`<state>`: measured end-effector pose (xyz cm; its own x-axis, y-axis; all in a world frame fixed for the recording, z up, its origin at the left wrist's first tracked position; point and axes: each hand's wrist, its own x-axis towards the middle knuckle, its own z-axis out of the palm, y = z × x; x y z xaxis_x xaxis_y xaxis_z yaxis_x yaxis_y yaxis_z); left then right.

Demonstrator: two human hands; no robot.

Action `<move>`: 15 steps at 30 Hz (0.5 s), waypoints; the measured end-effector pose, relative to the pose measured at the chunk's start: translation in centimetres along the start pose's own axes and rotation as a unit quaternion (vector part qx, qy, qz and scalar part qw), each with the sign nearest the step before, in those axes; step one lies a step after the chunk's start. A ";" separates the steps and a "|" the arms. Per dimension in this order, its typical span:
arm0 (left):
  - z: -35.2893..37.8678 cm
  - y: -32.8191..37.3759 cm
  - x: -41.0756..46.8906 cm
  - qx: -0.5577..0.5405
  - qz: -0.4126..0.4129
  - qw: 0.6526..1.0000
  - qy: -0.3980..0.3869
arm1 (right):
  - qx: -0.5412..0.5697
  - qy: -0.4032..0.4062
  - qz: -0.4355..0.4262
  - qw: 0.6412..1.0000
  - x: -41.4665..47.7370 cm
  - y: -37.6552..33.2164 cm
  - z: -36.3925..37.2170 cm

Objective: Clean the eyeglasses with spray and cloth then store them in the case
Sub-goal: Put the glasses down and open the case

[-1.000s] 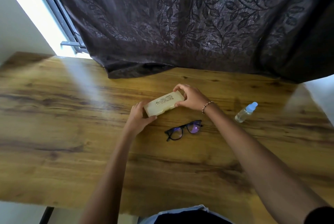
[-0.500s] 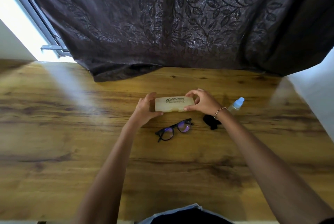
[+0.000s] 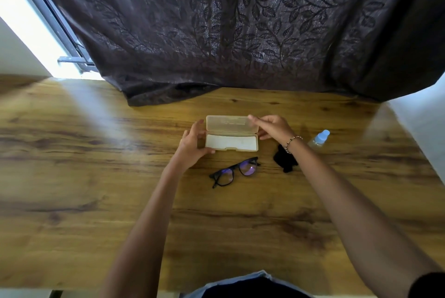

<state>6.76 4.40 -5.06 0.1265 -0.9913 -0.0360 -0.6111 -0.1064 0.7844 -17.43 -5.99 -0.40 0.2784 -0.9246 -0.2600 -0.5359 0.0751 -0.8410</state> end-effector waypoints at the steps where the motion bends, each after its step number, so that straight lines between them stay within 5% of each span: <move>1: 0.0 0.0 0.0 0.000 -0.002 1.000 -0.001 | 0.005 0.016 0.014 1.000 0.4 0.0 0.3; 6: -0.1 -0.1 -0.1 -0.007 -0.008 1.000 0.000 | -0.012 0.047 0.061 0.997 1.2 -0.2 1.4; 15: 0.2 -0.6 -0.4 0.008 -0.020 1.000 0.011 | -0.074 0.130 -0.055 0.987 -1.0 -0.3 1.1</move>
<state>6.95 4.88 -5.67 0.1676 -0.9844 -0.0532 -0.6173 -0.1469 0.7729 -16.68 -4.71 -0.35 0.1386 -0.9900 -0.0248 -0.6303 -0.0689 -0.7733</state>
